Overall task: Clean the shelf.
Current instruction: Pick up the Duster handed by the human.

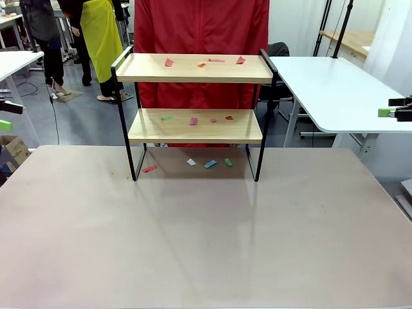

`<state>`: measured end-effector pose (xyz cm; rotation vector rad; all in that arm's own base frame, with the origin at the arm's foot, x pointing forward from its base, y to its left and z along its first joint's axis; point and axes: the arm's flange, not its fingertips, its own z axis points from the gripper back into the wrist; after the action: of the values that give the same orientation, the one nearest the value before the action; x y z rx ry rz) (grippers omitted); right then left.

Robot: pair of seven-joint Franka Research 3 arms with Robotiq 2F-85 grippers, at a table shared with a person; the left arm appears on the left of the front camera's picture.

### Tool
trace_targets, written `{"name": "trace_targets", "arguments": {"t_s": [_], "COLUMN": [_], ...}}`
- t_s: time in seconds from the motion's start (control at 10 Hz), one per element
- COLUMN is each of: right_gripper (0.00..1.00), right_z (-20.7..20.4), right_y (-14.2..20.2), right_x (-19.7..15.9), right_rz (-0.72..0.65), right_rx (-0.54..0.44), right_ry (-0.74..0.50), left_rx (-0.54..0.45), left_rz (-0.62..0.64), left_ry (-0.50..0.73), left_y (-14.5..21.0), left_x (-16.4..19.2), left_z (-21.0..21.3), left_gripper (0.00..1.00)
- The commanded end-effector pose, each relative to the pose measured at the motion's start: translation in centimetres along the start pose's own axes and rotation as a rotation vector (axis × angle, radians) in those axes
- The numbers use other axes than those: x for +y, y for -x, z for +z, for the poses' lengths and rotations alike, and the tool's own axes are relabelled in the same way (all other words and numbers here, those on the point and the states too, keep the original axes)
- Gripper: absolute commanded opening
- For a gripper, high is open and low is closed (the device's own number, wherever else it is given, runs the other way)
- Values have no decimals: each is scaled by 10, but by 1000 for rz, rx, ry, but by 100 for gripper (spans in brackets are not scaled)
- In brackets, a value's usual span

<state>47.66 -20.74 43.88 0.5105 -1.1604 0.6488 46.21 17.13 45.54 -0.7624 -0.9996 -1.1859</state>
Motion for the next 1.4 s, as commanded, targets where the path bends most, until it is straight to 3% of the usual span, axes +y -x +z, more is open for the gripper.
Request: {"name": "trace_targets", "arguments": {"t_s": [0.0, 0.8, 1.2, 1.3], "right_gripper": [100, 100, 100, 100], "right_z": [-16, -20, -20, -14], "right_y": [7, 17, 15, 19], "right_x": [-24, -39, -40, -34], "right_rz": [9, -2, -46, 11], "right_rx": [-27, -64, -55, -75], "right_ry": [13, 16, 4, 7], "left_rx": [-62, -135, -143, -108], "left_rz": [0, -28, -31, -4], "left_ry": [54, 5, -8, 4], "left_y": [9, 32, 30, 32], "left_x": [30, 52, 50, 49], "left_z": [4, 11, 11, 9], "left_gripper": [100, 100, 100, 100]}}
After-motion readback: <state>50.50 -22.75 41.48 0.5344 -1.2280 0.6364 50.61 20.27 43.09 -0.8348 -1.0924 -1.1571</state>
